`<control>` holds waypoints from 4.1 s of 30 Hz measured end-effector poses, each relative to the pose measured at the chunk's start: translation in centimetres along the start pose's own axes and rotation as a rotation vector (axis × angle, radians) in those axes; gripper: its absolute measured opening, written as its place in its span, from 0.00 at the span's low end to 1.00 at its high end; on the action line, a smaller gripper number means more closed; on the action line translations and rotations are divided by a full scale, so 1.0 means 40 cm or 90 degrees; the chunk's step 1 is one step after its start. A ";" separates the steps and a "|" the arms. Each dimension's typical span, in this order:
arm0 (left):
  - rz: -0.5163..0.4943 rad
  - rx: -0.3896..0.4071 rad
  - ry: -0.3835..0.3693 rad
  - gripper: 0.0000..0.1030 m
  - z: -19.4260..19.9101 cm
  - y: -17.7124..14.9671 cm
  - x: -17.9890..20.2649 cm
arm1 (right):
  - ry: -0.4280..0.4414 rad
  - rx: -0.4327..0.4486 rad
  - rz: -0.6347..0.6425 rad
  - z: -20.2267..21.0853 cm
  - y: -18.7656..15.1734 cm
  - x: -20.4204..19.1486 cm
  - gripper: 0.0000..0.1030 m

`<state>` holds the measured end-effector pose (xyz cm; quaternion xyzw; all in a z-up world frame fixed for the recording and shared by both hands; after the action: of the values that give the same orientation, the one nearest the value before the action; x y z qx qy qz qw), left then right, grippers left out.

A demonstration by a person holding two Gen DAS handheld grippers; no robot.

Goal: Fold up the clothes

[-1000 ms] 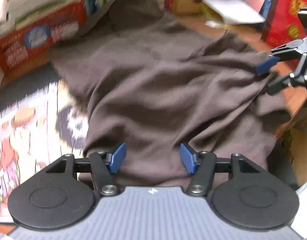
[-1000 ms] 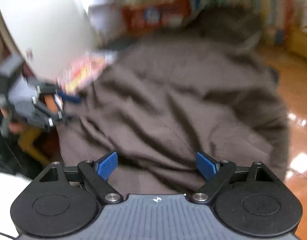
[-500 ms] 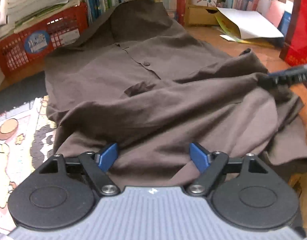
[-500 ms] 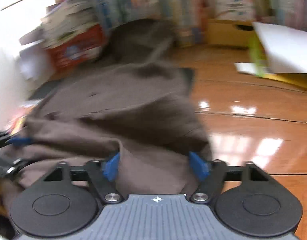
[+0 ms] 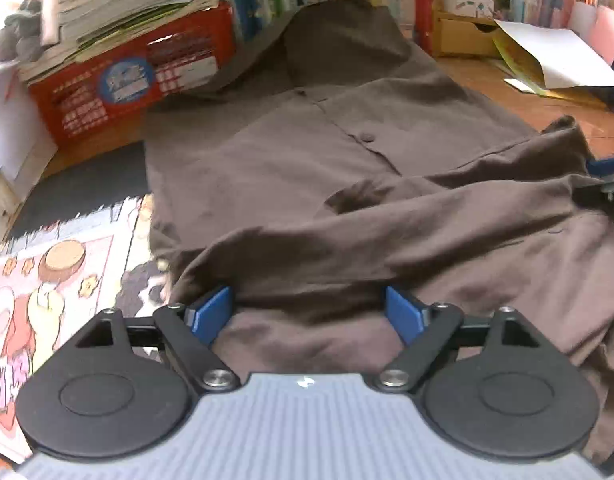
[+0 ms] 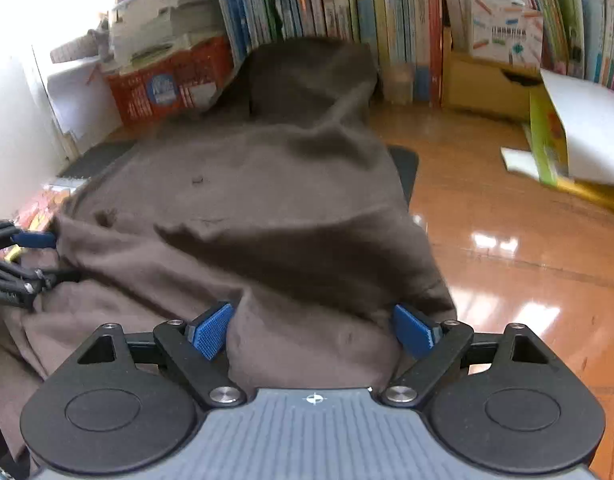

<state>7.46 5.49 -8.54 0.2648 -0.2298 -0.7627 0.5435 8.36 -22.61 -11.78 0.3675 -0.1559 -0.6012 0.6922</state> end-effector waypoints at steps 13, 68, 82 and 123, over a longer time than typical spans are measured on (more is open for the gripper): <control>-0.034 0.047 -0.006 0.83 0.123 0.009 0.001 | -0.069 0.155 0.099 0.224 -0.003 0.039 1.00; 0.122 0.024 -0.014 0.85 -0.142 0.380 -0.284 | 0.033 0.099 -0.093 0.012 0.375 0.135 0.99; 0.201 0.035 -0.041 0.86 -0.404 0.456 -0.461 | 0.006 0.051 -0.027 -0.396 0.483 0.212 0.99; 0.019 0.071 -0.072 0.01 -0.603 0.505 -0.349 | 0.029 0.070 -0.035 -0.561 0.506 0.259 0.07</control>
<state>41.29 11.11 -11.68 0.2476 -0.3067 -0.7542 0.5252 40.03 -25.08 -15.31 0.4225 -0.1627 -0.6018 0.6579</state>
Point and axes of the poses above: each gripper's, at about its wrist camera, not at the fingertips, and z roughly against the way its jaws point, x to its right, y to its top, the point moved 10 cm from there along -z, roughly the way its jaws point, and after that the axes turned 6 degrees about -z, right-handed, at the moved point
